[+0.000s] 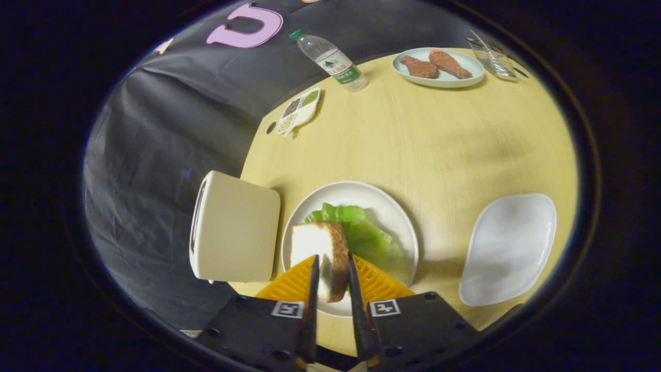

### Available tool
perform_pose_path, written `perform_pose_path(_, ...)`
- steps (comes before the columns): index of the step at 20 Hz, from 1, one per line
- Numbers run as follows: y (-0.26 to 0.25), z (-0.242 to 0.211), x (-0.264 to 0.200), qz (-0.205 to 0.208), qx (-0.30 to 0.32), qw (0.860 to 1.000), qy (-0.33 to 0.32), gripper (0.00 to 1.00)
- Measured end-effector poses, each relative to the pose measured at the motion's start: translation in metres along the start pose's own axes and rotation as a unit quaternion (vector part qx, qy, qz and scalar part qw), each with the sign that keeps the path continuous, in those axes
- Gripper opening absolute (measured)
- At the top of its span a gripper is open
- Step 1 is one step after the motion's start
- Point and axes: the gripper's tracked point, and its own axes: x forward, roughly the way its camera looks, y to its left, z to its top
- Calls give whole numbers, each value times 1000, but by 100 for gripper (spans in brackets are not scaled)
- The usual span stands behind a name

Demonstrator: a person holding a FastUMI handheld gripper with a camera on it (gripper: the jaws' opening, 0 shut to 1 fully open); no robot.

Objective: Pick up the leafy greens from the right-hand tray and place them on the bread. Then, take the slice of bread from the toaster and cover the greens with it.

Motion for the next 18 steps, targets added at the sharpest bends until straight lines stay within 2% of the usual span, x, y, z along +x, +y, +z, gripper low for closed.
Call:
perform_pose_path(7,-7,10,-20,9,5,999,-33,97)
perform_pose_path(10,0,14,-38,24,-1,998,-53,97)
perform_pose_path(18,28,34,-108,32,-82,984,-152,100)
